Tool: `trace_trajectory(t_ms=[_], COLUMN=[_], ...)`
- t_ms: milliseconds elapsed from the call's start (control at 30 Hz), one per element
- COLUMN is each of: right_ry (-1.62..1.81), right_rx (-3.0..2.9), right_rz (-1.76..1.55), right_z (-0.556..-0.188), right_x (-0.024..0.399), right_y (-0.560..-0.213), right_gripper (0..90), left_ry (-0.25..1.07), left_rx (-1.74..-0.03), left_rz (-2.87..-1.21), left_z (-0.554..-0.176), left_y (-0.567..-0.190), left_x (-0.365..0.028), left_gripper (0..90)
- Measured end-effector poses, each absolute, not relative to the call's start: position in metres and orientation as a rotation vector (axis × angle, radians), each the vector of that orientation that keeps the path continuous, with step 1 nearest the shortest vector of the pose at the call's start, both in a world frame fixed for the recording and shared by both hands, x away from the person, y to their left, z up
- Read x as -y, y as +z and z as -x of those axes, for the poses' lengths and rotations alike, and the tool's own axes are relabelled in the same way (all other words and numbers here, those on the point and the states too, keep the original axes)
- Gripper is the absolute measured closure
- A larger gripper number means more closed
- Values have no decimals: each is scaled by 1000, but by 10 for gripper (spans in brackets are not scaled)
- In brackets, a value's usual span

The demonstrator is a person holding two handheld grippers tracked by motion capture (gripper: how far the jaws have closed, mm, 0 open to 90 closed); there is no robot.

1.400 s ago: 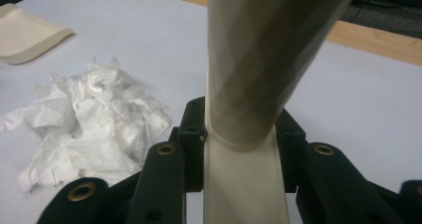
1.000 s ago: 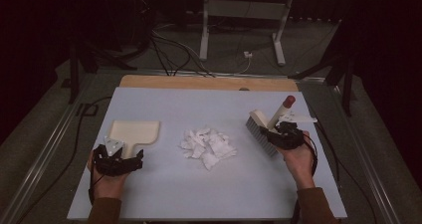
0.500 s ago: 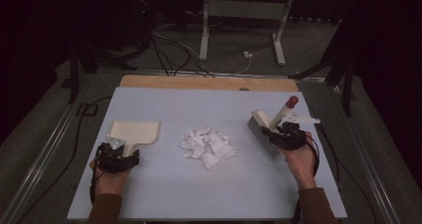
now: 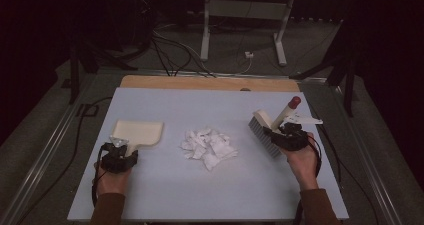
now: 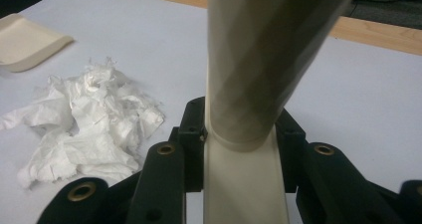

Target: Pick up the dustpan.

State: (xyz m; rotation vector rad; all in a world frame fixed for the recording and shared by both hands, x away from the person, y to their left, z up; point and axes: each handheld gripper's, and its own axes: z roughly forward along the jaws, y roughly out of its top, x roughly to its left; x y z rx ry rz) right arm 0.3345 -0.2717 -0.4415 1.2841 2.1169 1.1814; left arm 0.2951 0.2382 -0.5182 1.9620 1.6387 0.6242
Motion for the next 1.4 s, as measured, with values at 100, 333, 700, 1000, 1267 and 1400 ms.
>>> trace_trajectory(t_ms=[100,333,700,1000,1267,1400], right_ry=[1183,1189,1197,1200,1201,1200], right_rx=[-2118,-2115,-2110,-2105,-2102,-2102], right_rz=[-1282,-1276,-1281,-1283,-1281,-1282], right_z=[-334,-334,-334,-333,-333,-333], right_x=[272,272,273,274,275,275], right_y=[-441,-441,-440,-440,-439,-439], right_gripper=[668,668,668,668,668,668], left_ry=[617,610,630,612,590,579], left_rx=[-1639,-1637,-1596,-1546,-1450,-1399], left_rz=[-1961,-1942,-1925,-1949,-1983,-2006], left_z=[-296,-295,-292,-290,-286,-285], left_y=[-518,-515,-502,-493,-487,-485], left_x=[-238,-243,-244,-248,-252,-254], left_gripper=[662,668,670,670,669,670])
